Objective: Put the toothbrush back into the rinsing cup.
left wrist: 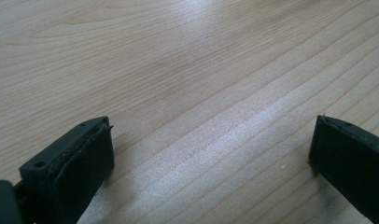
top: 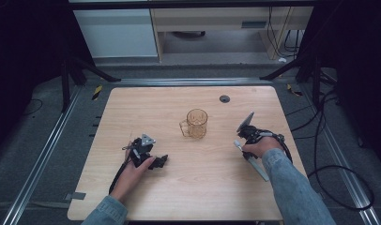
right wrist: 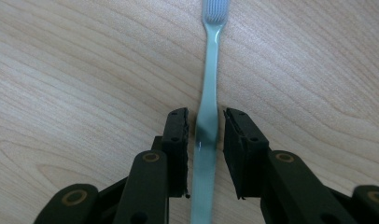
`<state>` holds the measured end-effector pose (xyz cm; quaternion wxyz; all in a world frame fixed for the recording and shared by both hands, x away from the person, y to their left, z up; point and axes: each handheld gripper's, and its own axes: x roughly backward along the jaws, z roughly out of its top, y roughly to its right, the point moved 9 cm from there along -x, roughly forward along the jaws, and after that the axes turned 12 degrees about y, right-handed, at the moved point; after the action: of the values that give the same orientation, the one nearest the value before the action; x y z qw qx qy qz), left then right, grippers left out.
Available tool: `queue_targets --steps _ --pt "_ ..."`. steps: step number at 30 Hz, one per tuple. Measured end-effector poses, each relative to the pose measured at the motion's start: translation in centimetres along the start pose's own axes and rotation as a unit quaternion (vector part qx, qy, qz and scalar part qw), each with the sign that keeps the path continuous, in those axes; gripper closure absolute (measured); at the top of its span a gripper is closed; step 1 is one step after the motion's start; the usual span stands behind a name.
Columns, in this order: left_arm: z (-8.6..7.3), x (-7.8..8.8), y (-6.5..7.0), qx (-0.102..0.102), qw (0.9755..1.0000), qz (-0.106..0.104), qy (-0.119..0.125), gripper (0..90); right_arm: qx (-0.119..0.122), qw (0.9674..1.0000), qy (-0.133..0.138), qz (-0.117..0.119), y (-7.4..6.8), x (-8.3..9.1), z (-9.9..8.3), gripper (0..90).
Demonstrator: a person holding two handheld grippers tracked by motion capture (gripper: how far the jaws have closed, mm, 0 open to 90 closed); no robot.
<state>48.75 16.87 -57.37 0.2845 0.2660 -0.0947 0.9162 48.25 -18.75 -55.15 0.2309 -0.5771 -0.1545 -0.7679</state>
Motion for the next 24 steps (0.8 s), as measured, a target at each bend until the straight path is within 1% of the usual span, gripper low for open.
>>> queue_targets --steps 11,14,16,24 --pt "0.01 -0.02 0.06 0.0 1.0 -0.001 0.0 0.0 -0.002 0.9999 -0.01 -0.001 0.17 -0.4 -0.13 71.4" --pt "0.02 -0.02 0.07 -0.001 1.0 -0.001 0.0 0.0 -0.006 0.9999 -0.008 0.0 0.18 -0.46 -0.07 71.5" --pt "0.02 -0.03 0.08 -0.001 1.0 -0.001 0.0 0.0 -0.003 1.0 -0.008 0.001 0.21 -0.49 -0.02 71.5" --pt "0.02 -0.04 0.11 -0.001 1.0 -0.002 0.0 0.0 -0.004 0.9999 -0.01 0.001 0.15 -0.54 0.01 71.9"
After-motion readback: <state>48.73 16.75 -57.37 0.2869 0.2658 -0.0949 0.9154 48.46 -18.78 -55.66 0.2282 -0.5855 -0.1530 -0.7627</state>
